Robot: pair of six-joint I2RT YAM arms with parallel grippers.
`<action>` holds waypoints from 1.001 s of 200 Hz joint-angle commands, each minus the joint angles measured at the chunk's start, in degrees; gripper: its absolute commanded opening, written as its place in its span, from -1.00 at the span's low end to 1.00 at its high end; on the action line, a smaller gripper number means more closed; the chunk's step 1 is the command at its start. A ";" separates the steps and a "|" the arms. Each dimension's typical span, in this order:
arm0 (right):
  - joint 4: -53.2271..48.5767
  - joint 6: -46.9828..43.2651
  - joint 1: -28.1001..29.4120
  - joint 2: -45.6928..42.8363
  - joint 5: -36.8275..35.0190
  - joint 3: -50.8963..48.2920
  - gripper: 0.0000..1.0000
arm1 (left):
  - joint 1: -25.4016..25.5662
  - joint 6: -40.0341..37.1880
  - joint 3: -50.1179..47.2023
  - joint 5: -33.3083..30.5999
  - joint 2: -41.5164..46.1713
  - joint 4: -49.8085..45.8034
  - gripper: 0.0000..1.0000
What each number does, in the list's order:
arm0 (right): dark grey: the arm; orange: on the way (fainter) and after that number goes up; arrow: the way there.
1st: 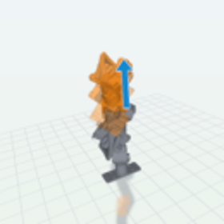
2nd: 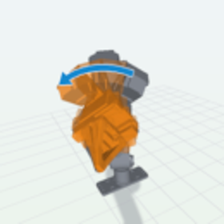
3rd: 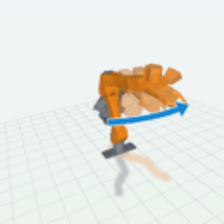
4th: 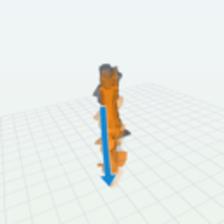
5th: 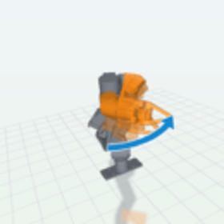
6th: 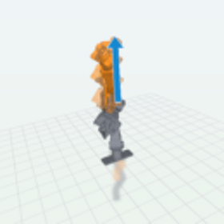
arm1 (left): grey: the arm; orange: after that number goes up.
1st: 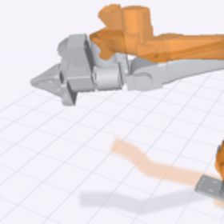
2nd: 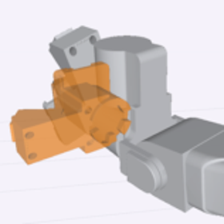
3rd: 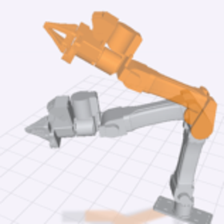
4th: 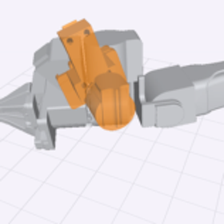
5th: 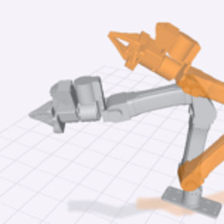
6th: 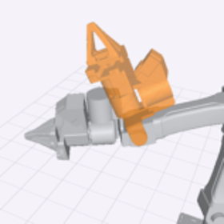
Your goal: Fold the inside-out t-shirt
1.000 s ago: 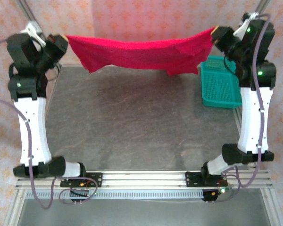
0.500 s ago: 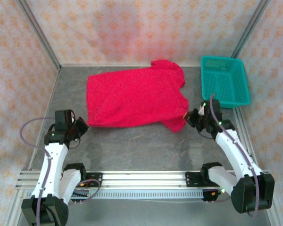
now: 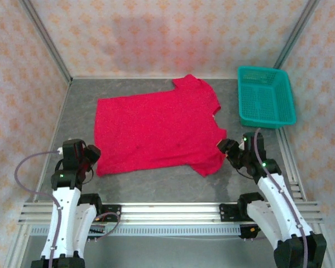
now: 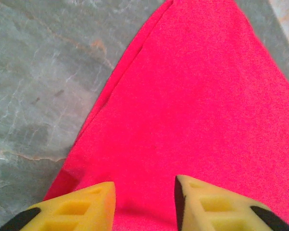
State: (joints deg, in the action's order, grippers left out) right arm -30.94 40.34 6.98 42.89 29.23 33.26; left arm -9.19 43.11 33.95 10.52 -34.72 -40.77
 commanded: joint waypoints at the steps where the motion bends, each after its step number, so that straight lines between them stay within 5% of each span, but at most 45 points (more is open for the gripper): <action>1: 1.16 -1.77 0.27 4.25 -3.02 7.56 0.34 | 2.24 -2.42 7.56 -4.51 -5.11 1.99 -0.15; 35: 7.75 -2.91 2.19 21.00 -3.77 18.10 0.33 | 9.68 -2.64 13.45 -2.83 -21.85 11.78 -0.14; 74: 13.47 -1.85 4.09 43.37 -4.80 30.38 0.29 | 10.51 -2.13 22.23 0.69 -47.45 19.06 -0.25; 155: 15.14 -0.04 4.09 69.87 -10.08 43.20 0.25 | 8.06 -5.10 47.34 0.73 -78.97 14.02 -0.31; 200: 7.95 -2.19 2.96 82.63 -13.24 59.30 0.19 | 7.17 -7.92 63.65 1.98 -93.57 8.95 -0.37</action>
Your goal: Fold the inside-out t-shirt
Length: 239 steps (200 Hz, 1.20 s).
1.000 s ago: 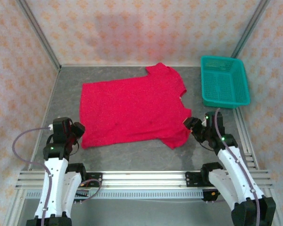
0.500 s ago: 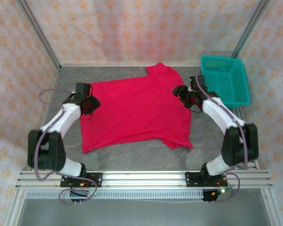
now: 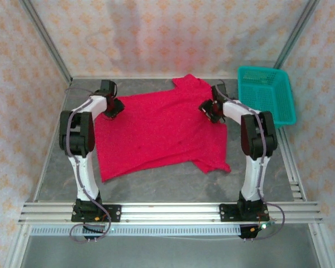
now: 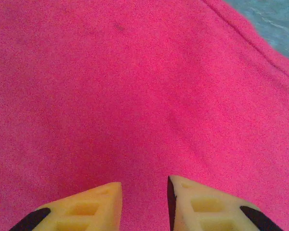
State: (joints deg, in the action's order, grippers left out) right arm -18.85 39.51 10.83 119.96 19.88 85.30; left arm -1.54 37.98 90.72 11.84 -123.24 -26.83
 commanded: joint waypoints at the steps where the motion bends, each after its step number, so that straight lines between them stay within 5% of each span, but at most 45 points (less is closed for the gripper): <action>1: -4.24 -1.36 -0.89 5.77 -3.93 7.60 0.19 | -0.48 -2.84 7.22 0.66 -5.28 -5.08 -0.37; 35: -9.58 -3.23 -0.76 7.34 -2.85 17.07 0.19 | -0.68 -5.73 17.02 0.47 -9.01 -7.12 -0.37; 63: -15.46 -7.92 0.50 -1.35 -4.18 16.56 0.26 | 0.86 -7.04 11.87 -4.23 0.30 -4.42 -0.36; 90: -17.98 -11.85 0.99 -15.68 -4.08 2.97 0.32 | 4.27 -8.62 -1.07 -9.86 16.88 -2.80 -0.33; 136: -22.04 -13.17 2.54 -41.33 -6.15 -27.52 0.30 | 14.55 -1.42 -30.23 -6.50 41.80 1.60 -0.32; 169: -20.35 -7.80 11.62 -54.14 -6.54 -41.30 -0.27 | 16.31 4.29 -47.63 -4.94 52.62 6.70 -0.33; 188: -18.65 -5.87 15.10 -55.42 -8.50 -45.97 -0.54 | 16.23 3.69 -50.64 -7.78 57.00 4.17 -0.34; 239: -16.68 -6.20 17.24 -49.08 -14.10 -46.43 -0.38 | 15.88 2.34 -51.43 -9.86 60.19 0.86 -0.33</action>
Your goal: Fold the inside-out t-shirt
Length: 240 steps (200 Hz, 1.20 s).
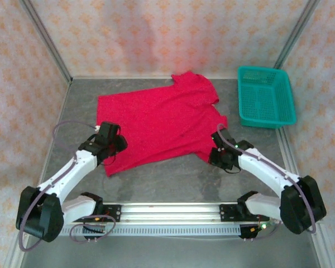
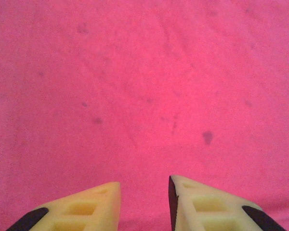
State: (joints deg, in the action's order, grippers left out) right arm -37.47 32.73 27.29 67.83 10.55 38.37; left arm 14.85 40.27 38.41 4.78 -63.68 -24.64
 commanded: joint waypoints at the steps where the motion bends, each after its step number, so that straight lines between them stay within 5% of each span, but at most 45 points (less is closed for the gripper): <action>1: 2.04 0.58 0.81 3.20 -4.76 0.53 -0.38 | -0.48 0.06 0.83 -2.78 0.69 -1.31 -0.33; 108: 6.60 1.07 3.83 14.93 -6.54 4.42 -0.27 | -0.64 -1.00 2.67 -3.15 0.40 -1.90 -0.38; 129: 6.82 0.60 3.82 17.26 -6.85 4.61 -0.51 | -0.69 -1.12 2.98 -3.02 -0.05 -1.64 -0.39; 147: 6.36 0.58 3.85 17.37 -6.07 4.58 -0.95 | -0.67 -1.24 3.20 -3.08 -0.57 -1.22 -0.40; 240: -6.19 11.95 13.89 -8.61 4.61 0.23 -1.00 | -0.73 -2.63 10.28 -2.01 -12.16 1.02 -0.51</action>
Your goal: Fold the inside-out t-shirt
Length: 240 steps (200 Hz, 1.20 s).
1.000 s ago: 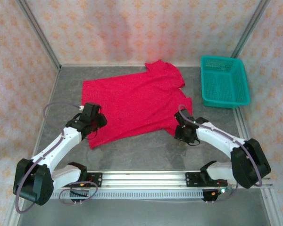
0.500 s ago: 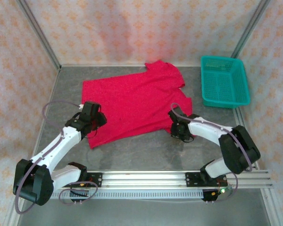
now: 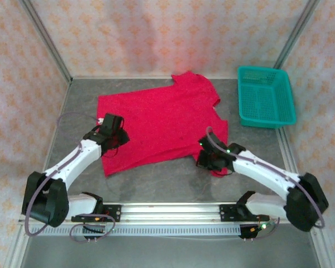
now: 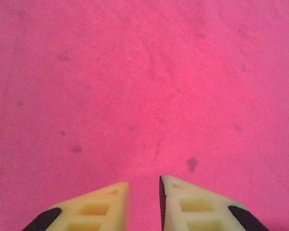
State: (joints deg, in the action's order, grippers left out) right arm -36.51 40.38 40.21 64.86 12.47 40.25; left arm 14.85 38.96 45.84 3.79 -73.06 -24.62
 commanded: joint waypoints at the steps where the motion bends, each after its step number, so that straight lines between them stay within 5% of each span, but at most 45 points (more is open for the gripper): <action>1: -7.34 4.33 0.99 -5.85 2.75 -1.66 -1.00 | -0.72 -1.33 2.94 -1.05 -2.92 0.99 -0.51; 49: -3.53 5.29 1.43 -6.68 8.50 -4.79 -0.93 | -0.75 -2.30 5.84 0.19 -7.99 0.08 -0.55; 85: -3.44 3.53 1.98 -4.62 10.32 -0.15 -0.12 | -1.19 -3.83 6.90 -1.83 -7.54 -2.46 -0.55; 112: -7.51 -0.49 1.15 -4.39 3.31 5.55 0.13 | -2.91 -4.72 7.23 -0.92 -6.85 -3.24 -0.55; 146: -1.90 -4.06 -6.87 2.53 2.37 7.58 0.18 | -5.57 -4.79 5.74 2.75 -8.58 -1.19 -0.55; 191: 6.39 -8.45 -21.15 27.17 -0.61 16.09 0.17 | -11.36 -4.98 7.24 6.40 -19.13 3.07 -0.60; 240: 3.18 -10.92 -24.60 48.71 -3.10 33.06 0.13 | -14.30 -6.52 19.97 6.30 -35.94 1.41 -0.67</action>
State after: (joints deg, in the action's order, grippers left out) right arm -32.64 31.99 15.88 106.54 12.60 68.60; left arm 1.65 34.33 60.18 10.37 -102.37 -22.65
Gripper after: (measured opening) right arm 0.569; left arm 0.167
